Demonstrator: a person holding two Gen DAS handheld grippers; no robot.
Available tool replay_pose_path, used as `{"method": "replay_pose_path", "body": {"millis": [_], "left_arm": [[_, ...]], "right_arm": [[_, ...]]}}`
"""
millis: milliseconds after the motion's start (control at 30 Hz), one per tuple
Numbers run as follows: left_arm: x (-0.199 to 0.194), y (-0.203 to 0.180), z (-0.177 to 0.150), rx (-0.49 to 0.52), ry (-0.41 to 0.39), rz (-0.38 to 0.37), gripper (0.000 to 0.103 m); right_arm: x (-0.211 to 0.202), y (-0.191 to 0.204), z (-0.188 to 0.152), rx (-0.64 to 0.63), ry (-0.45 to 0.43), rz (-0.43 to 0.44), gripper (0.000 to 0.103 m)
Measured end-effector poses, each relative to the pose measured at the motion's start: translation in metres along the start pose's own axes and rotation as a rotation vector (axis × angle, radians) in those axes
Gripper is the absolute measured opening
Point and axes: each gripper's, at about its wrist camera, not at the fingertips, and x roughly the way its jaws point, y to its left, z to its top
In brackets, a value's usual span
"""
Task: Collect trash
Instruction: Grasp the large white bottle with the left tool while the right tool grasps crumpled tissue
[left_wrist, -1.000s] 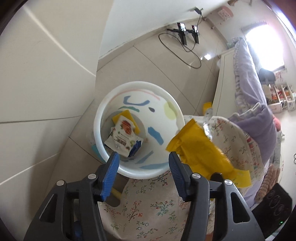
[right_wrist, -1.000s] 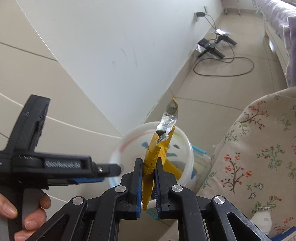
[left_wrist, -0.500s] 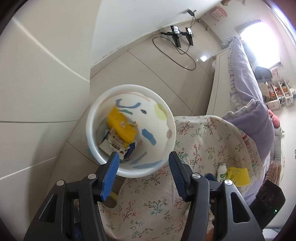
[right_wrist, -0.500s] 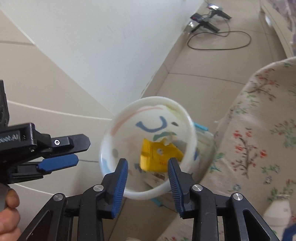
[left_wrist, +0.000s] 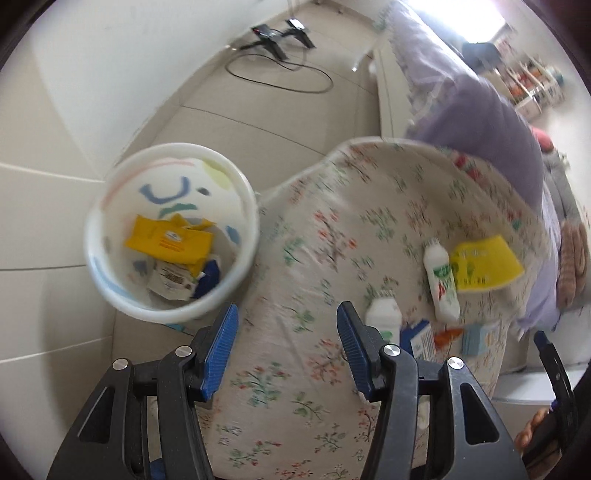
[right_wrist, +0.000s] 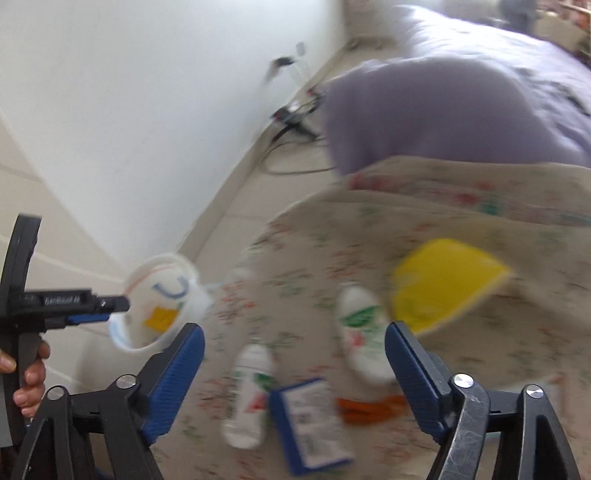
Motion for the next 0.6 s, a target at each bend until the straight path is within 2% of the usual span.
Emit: {"method": "replay_pose_path", "body": {"millis": [100,200,400,600], "left_arm": [[0.014,-0.03,-0.013,0.077,0.035,0.002,0.058],[0.028,-0.056,-0.023,0.123,0.074,-0.004,0.058],[0.048,-0.086,-0.036,0.163,0.127,-0.007,0.059],[0.068,-0.093,-0.039,0.153,0.165,0.017,0.058]], "right_arm": [[0.002,-0.043,-0.024,0.124,0.002,-0.017,0.085],[0.021,-0.074,-0.047,0.242,0.131,-0.01,0.085],[0.03,-0.07,-0.064,0.144,0.199,-0.018,0.085],[0.04,-0.063,-0.085,0.037,0.293,-0.094,0.085]]}}
